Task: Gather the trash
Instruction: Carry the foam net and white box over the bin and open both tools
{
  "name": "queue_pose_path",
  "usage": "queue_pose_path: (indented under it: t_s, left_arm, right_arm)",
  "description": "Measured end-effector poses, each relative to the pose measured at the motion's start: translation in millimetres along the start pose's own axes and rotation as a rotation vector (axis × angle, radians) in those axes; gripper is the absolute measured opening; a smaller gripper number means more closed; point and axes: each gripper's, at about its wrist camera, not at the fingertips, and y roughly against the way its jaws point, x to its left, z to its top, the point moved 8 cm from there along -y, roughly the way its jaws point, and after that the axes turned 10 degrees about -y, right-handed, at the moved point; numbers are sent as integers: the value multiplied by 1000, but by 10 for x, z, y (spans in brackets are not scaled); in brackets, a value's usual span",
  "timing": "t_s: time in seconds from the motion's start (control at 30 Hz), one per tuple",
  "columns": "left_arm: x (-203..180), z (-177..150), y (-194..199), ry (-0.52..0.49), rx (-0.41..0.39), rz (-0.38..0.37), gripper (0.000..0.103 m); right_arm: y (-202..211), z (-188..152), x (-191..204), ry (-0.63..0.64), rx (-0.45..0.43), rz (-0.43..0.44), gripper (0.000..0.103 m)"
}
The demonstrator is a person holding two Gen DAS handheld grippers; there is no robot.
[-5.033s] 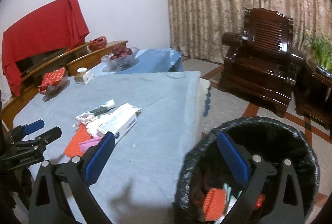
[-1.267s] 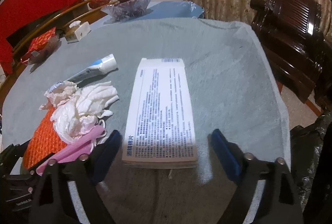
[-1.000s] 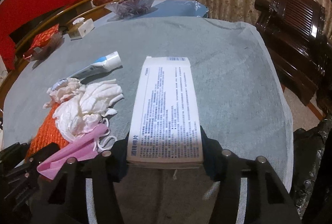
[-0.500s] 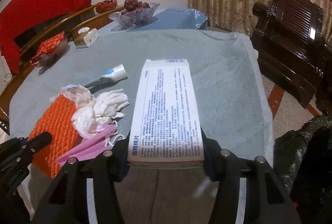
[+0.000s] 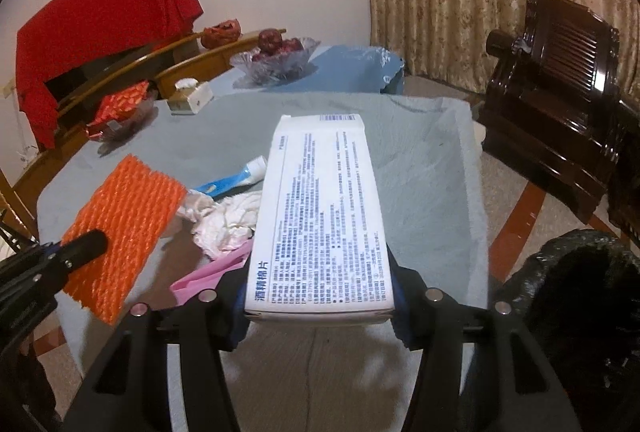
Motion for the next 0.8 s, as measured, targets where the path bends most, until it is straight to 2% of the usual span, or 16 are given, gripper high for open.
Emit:
queue_pose_path:
  t_s: [0.5,0.8]
  left_arm:
    - [-490,252,374,-43,-95,-59,9]
    - [-834,337,541,-76,-131,-111,9]
  right_arm:
    - [706,142,-12,26,-98,20,55]
    - [1086,147,-224,5,-146,-7,55]
